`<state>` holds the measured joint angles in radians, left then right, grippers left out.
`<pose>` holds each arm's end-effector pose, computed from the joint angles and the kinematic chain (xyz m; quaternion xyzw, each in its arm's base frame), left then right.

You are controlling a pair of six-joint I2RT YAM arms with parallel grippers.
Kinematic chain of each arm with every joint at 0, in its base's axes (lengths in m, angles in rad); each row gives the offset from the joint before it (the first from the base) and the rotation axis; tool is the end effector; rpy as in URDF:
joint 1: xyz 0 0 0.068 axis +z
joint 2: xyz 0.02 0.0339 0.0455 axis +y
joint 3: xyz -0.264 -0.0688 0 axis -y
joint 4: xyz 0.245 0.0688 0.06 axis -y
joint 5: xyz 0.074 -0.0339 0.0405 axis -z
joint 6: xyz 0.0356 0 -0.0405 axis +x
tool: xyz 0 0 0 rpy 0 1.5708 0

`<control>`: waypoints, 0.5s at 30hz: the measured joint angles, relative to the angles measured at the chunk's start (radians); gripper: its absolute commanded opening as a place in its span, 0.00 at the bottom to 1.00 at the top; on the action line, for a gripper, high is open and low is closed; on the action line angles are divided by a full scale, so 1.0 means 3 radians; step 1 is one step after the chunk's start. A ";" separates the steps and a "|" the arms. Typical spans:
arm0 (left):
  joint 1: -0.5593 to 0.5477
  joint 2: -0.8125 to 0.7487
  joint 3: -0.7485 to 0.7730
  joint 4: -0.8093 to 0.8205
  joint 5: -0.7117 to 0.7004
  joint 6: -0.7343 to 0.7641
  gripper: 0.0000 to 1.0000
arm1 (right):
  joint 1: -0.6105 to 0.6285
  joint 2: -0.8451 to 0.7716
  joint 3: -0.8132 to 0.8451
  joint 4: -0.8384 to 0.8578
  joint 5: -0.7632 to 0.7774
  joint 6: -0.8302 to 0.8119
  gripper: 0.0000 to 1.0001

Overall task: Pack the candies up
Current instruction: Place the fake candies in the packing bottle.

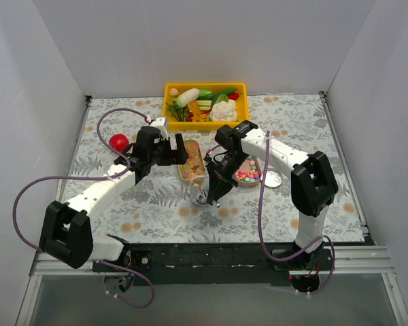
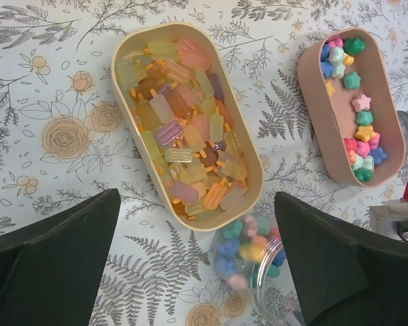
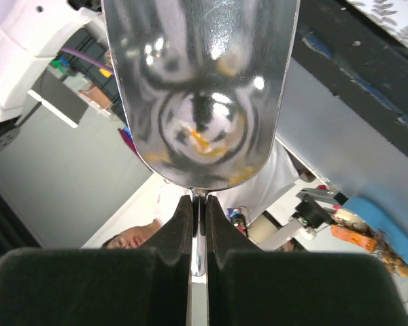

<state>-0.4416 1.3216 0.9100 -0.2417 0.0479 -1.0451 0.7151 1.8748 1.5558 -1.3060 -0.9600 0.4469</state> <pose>0.2618 -0.1257 0.2597 -0.2563 0.8590 -0.3154 0.3114 0.2416 0.2485 0.2513 0.1061 -0.8804 -0.3727 0.2735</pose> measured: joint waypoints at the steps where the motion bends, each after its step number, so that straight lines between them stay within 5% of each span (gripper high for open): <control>1: 0.0000 0.0000 0.0000 -0.0005 -0.0015 0.0000 0.98 | -0.0010 0.0000 0.0000 -0.0001 -0.0042 0.0015 0.01; 10: 0.0000 0.0000 0.0004 -0.0072 -0.0177 -0.0004 0.98 | -0.0132 0.0000 0.0014 -0.0005 -0.0331 0.0161 0.01; 15: 0.0001 0.0014 0.0060 -0.0155 -0.0197 -0.0037 0.98 | -0.0139 0.0000 0.0463 -0.0005 -0.0144 0.0189 0.01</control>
<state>-0.4412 1.3258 0.9279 -0.2882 -0.0113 -1.0561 0.6735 1.8748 1.6947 -1.3075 -1.0031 0.5037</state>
